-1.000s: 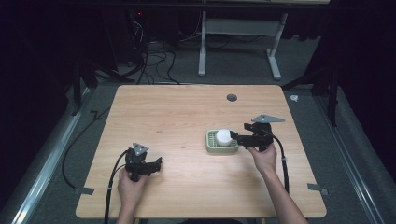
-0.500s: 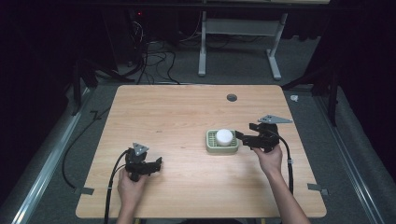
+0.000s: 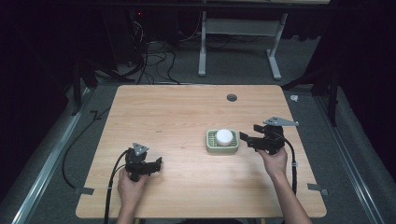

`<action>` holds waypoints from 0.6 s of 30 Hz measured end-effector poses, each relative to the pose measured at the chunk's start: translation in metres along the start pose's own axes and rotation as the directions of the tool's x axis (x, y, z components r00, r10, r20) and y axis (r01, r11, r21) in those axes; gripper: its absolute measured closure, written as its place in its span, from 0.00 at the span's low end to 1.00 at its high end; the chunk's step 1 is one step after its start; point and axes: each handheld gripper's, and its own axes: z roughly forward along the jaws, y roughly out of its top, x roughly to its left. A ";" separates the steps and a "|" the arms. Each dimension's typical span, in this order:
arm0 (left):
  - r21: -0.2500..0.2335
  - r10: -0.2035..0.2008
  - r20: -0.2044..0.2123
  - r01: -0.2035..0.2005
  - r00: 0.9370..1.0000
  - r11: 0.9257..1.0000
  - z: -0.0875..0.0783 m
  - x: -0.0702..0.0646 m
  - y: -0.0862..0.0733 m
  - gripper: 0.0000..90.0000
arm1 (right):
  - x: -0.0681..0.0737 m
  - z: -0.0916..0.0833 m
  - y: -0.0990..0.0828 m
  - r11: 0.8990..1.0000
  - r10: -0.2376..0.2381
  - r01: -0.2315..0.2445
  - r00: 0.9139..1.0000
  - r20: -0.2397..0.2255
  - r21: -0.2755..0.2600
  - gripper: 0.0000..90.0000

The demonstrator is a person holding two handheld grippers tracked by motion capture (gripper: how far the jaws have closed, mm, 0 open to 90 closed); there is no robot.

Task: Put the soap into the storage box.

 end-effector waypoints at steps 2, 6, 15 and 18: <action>0.000 0.001 0.000 -0.001 1.000 1.000 0.000 0.000 0.000 0.17 | -0.002 -0.002 -0.001 1.000 0.003 -0.003 1.000 0.003 -0.004 0.29; 0.000 0.000 0.000 0.000 1.000 1.000 0.000 0.000 0.000 0.17 | -0.004 -0.008 -0.003 1.000 0.019 -0.019 1.000 0.008 -0.009 0.29; 0.000 0.000 0.000 0.000 1.000 1.000 0.000 0.000 0.000 0.17 | -0.008 -0.017 -0.006 0.999 0.026 -0.026 0.999 0.019 -0.019 0.29; 0.000 0.000 0.000 0.000 1.000 1.000 0.000 0.000 0.000 0.17 | -0.010 -0.022 -0.007 0.999 0.029 -0.029 0.999 0.026 -0.023 0.29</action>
